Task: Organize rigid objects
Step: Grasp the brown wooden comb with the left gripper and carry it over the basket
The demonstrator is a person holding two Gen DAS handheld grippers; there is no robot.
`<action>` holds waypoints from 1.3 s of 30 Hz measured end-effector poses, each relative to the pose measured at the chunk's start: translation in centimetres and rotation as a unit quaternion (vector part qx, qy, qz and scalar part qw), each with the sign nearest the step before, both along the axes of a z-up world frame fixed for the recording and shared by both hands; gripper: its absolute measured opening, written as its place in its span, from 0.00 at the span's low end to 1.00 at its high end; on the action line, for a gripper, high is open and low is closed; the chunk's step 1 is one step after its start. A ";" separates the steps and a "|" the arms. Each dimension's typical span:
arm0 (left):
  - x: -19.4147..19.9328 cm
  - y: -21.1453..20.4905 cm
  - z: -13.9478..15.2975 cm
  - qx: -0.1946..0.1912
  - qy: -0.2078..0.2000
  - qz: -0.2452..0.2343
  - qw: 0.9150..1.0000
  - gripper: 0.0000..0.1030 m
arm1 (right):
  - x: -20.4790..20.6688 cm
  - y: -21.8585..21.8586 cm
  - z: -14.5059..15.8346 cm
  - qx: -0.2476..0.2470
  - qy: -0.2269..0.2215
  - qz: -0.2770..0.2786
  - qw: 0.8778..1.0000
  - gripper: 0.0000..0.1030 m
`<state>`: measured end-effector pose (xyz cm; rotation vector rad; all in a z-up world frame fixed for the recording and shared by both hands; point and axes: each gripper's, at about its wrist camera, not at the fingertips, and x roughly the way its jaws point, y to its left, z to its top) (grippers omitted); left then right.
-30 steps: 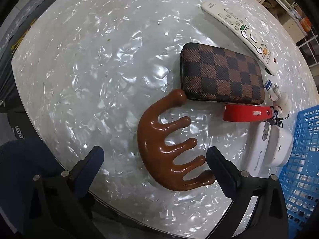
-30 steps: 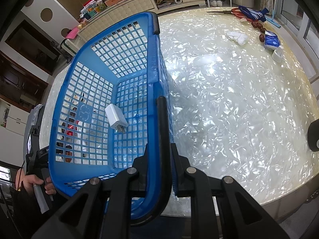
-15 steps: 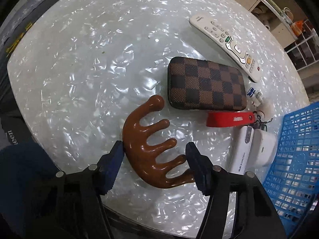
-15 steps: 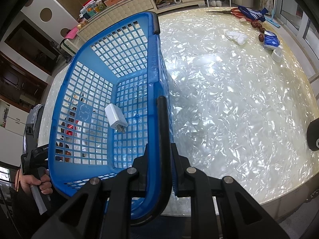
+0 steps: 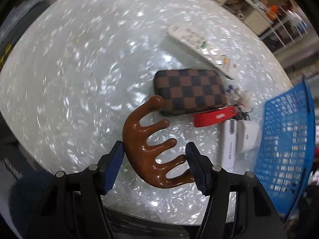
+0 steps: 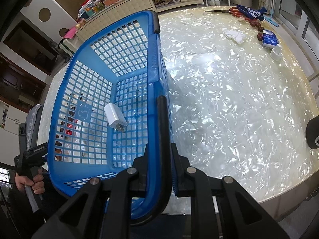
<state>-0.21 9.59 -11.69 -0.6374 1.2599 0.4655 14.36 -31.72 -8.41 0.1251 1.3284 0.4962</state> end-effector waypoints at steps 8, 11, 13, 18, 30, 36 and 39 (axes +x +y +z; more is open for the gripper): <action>1.5 -2.4 5.1 0.046 -0.058 -0.117 0.990 0.65 | 0.0 0.1 -0.1 0.004 0.001 -0.004 1.000 0.15; 2.1 -4.0 7.0 0.056 -0.083 -0.162 0.982 0.65 | -0.1 0.2 0.0 0.000 0.000 -0.002 1.000 0.15; 2.5 -4.8 8.6 0.057 -0.101 -0.195 0.974 0.65 | -0.2 0.3 0.1 -0.002 0.000 0.001 1.000 0.15; 4.0 -6.8 12.0 0.074 -0.139 -0.260 0.953 0.65 | -0.2 0.4 0.1 -0.004 0.000 -0.001 1.000 0.15; 8.7 -14.0 16.8 0.142 -0.181 -0.389 0.892 0.65 | -0.5 0.5 0.0 -0.006 0.001 -0.018 1.000 0.15; 11.5 -19.1 15.5 0.131 -0.185 -0.460 0.859 0.65 | -0.7 0.4 0.0 -0.006 0.002 -0.022 1.000 0.15; 12.6 -21.0 14.6 0.122 -0.184 -0.477 0.851 0.65 | -0.9 0.2 0.1 -0.006 0.003 -0.028 1.000 0.15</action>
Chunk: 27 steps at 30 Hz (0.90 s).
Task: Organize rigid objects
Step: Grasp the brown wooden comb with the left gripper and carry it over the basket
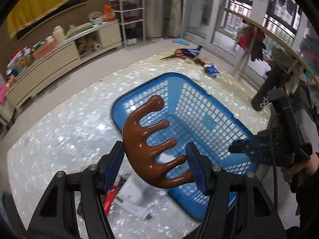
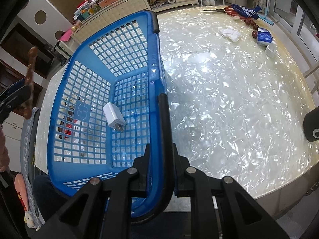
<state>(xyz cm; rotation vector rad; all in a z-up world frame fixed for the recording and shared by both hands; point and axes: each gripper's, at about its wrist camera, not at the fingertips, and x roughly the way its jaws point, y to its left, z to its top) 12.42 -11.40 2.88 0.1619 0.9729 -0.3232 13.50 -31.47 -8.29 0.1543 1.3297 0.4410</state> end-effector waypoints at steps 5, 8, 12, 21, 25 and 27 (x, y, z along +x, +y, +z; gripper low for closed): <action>1.8 -2.3 -2.5 0.007 0.025 -0.025 0.999 0.65 | -0.4 0.2 0.3 -0.013 0.001 -0.010 1.000 0.15; 2.2 -3.1 -3.4 0.008 0.031 -0.044 0.999 0.65 | -0.5 0.3 0.5 -0.030 0.002 -0.016 0.999 0.15; 3.0 -4.0 -4.5 0.005 0.046 -0.051 0.998 0.65 | -0.4 0.4 0.8 -0.044 -0.002 -0.025 0.999 0.15; 4.8 -5.5 -7.1 0.020 0.088 -0.076 0.993 0.65 | -0.4 0.5 0.6 -0.040 -0.001 -0.037 0.999 0.15; 5.5 -6.1 -8.1 0.035 0.103 -0.084 0.990 0.65 | -0.6 0.7 0.2 -0.041 0.001 -0.036 0.999 0.15; 5.7 -6.6 -8.6 0.060 0.106 -0.084 0.989 0.65 | -0.6 0.8 0.2 -0.040 0.001 -0.036 0.999 0.15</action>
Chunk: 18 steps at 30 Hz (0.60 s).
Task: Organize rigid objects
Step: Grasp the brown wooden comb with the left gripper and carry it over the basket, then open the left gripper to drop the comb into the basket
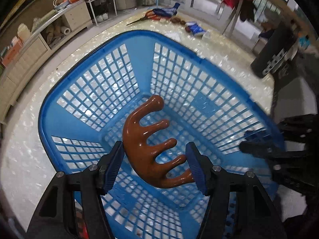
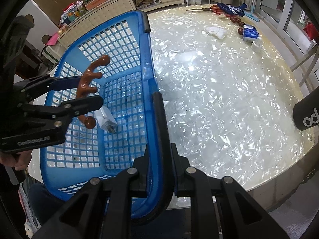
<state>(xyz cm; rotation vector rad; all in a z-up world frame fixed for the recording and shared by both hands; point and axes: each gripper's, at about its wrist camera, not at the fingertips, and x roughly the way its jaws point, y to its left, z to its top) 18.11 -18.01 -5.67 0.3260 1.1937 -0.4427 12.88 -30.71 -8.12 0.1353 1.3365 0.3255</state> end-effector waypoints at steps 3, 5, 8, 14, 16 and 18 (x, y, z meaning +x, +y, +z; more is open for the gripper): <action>0.1 -0.6 -0.3 0.021 0.010 -0.012 1.000 0.65 | 0.1 0.1 -0.1 -0.003 -0.001 0.000 1.000 0.15; 0.1 -0.9 -0.4 0.021 0.014 -0.022 0.999 0.65 | 0.1 0.1 -0.2 -0.003 0.000 -0.001 1.000 0.15; 0.1 -1.4 -0.9 0.029 0.012 -0.032 0.999 0.65 | 0.1 0.1 -0.2 -0.003 0.000 0.000 1.000 0.15; -0.2 -2.5 -1.6 0.039 0.016 -0.049 0.998 0.66 | 0.2 0.0 -0.3 -0.001 -0.001 0.000 1.000 0.15; -0.1 -2.7 -1.7 0.041 0.019 -0.049 0.998 0.66 | 0.2 -0.1 -0.4 0.000 -0.001 0.000 1.000 0.15; 0.0 -2.8 -1.9 0.049 0.021 -0.044 0.998 0.66 | 0.2 -0.1 -0.3 0.002 -0.002 0.000 1.000 0.15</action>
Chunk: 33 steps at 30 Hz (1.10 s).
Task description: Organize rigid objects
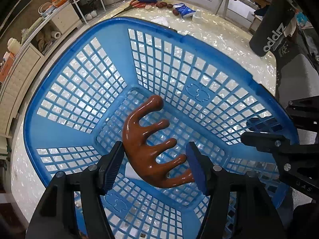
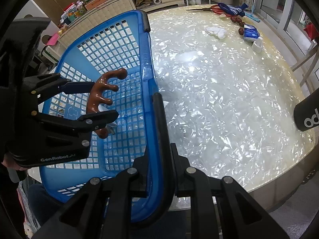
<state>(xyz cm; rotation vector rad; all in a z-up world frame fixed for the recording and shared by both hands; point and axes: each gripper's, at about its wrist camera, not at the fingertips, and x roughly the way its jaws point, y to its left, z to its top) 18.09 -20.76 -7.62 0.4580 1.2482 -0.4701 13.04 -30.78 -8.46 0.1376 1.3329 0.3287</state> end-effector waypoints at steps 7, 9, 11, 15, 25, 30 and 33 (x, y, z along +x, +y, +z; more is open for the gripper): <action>0.6 0.1 0.8 0.009 -0.016 0.011 1.000 0.83 | -0.2 -0.1 0.0 0.006 -0.001 0.001 1.000 0.15; 0.7 0.3 1.2 0.011 -0.020 0.015 1.000 0.83 | -0.2 -0.1 0.0 0.007 -0.001 0.001 1.000 0.15; 1.0 0.6 2.0 0.012 -0.028 0.020 0.999 0.84 | -0.2 0.0 -0.1 0.008 -0.001 0.001 1.000 0.15; 1.1 1.5 4.1 0.006 -0.046 0.027 0.999 0.84 | -0.1 0.2 -0.2 0.006 0.000 0.003 1.000 0.15; -0.6 6.6 10.9 0.005 -0.102 0.060 0.993 0.84 | 0.2 0.0 -0.2 0.002 0.000 0.004 1.000 0.15; -1.7 10.8 13.1 -0.008 -0.111 0.117 0.987 0.84 | 0.2 0.0 0.0 -0.002 -0.001 0.007 1.000 0.15; -2.5 13.8 13.4 -0.013 -0.111 0.148 0.983 0.84 | 0.2 0.1 0.0 -0.003 0.000 0.008 1.000 0.15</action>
